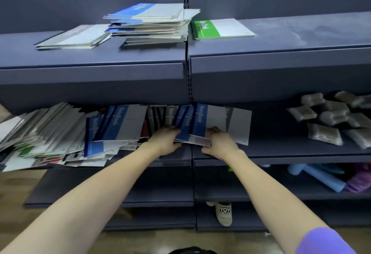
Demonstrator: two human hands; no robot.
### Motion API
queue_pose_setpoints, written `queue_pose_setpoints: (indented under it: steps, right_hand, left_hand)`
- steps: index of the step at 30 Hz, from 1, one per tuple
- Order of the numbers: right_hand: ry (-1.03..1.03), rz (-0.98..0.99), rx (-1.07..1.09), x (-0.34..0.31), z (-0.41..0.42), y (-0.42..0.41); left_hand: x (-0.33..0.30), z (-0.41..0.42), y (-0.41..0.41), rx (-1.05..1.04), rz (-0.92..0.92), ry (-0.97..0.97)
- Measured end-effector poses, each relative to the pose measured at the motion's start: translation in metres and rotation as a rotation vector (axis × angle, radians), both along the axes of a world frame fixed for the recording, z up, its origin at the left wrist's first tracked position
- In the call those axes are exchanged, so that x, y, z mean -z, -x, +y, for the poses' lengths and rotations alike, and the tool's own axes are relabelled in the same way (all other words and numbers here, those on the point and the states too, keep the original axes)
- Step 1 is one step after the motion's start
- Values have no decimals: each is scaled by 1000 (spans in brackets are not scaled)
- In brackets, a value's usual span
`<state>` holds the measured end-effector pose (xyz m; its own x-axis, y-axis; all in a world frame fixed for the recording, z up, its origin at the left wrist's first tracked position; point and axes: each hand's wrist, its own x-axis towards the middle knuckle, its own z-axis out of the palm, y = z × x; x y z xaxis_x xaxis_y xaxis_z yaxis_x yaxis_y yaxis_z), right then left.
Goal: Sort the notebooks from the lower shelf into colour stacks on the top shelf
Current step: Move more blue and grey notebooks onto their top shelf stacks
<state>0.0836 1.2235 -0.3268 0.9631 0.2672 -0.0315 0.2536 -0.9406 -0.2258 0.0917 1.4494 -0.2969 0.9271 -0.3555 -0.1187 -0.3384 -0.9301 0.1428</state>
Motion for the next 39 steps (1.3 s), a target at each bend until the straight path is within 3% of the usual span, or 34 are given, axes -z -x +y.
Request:
queue_pose_setpoints:
  steps: [7,13,21,25,27,31,34,39]
  right_hand:
    - [292,-128,2,8,22,6]
    - [289,-163,-54,6,17,9]
    - [268,-207,-253,-16,10,18]
    - [213,-223,-292,-15,14,29]
    - [104,-149,-237,-11,15,33]
    - [-419,61,32,-11,11,33]
    - [-500,32,294,-13,9,27]
    - [-956,353,553,-16,10,21]
  left_hand:
    - [2,4,11,34,8,32]
    - [0,19,15,20,95,70]
    - [-1,12,16,-21,29,66]
    - [2,14,11,58,47,15]
    - [4,16,10,105,55,-45]
    - [2,17,12,118,0,-55]
    - [1,18,14,121,-41,-50]
    - [-2,20,22,143,-119,-8]
